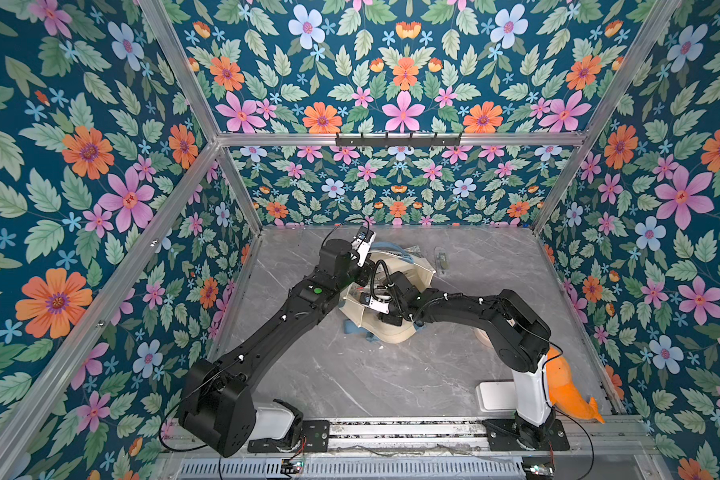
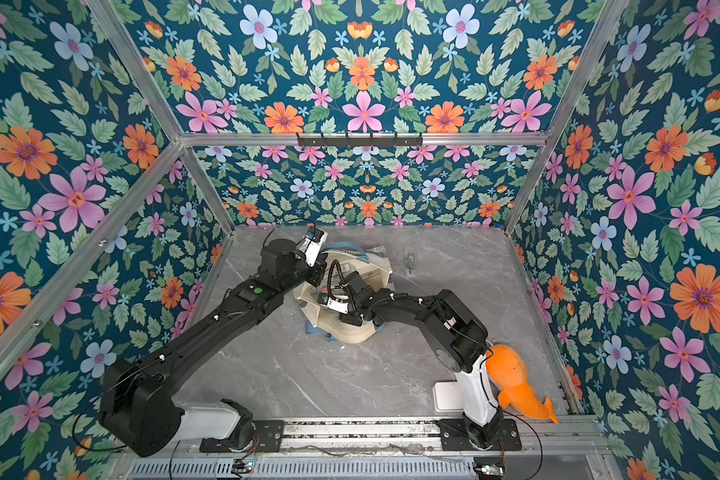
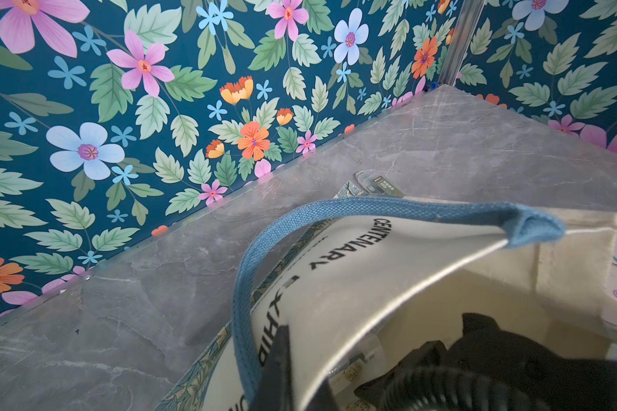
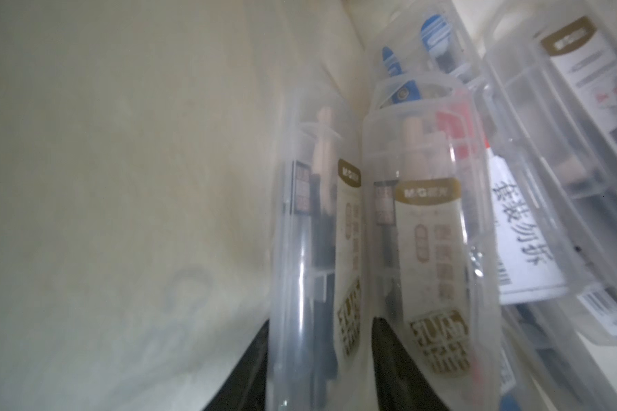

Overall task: Take out the compass set from the canvas bag
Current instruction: Pick up the compass set from the canvas bag.

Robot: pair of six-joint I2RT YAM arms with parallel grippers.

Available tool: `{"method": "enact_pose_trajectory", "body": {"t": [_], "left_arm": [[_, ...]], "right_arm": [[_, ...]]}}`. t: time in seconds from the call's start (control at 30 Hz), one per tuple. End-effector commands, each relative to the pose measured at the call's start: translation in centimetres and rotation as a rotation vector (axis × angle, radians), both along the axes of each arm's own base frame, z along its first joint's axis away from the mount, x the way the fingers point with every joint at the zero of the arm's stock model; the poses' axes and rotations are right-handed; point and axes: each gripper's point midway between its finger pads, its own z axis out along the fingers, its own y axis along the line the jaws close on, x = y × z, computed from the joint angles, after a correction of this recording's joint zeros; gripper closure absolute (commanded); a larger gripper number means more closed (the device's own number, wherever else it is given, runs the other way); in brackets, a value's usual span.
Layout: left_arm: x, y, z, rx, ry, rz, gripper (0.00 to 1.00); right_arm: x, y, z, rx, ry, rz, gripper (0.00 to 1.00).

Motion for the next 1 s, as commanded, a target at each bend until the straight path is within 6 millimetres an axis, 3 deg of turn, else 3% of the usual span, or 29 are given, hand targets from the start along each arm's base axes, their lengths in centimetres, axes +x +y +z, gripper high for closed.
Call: {"method": "enact_pose_trajectory", "body": {"t": [0.0,0.2,0.4,0.57,0.77,0.97], "left_arm": [[0.1,0.0,0.8,-0.019,-0.023,0.002,1.0],[0.1,0.1,0.8,-0.015,-0.025,0.007,1.0],[0.1,0.3,0.9,-0.016,-0.029,0.015,1.0],[0.0,0.2,0.8,-0.021,-0.024,0.01,1.0],[-0.1,0.1,0.8,-0.025,-0.02,0.005,1.0],[0.0,0.0,0.8,-0.025,-0.019,0.001,1.0]], "right_arm": [[0.3,0.1,1.0,0.004,-0.029,0.008,0.62],[-0.1,-0.1,2.5,0.03,-0.023,-0.005,0.73],[-0.9,-0.4,3.5,0.045,-0.018,-0.008,0.77],[-1.1,-0.2,2.2,0.039,0.022,-0.01,0.76],[-1.4,-0.4,-0.5,0.011,0.077,-0.025,0.65],[-1.2,0.0,-0.3,0.015,0.09,-0.026,0.74]]}}
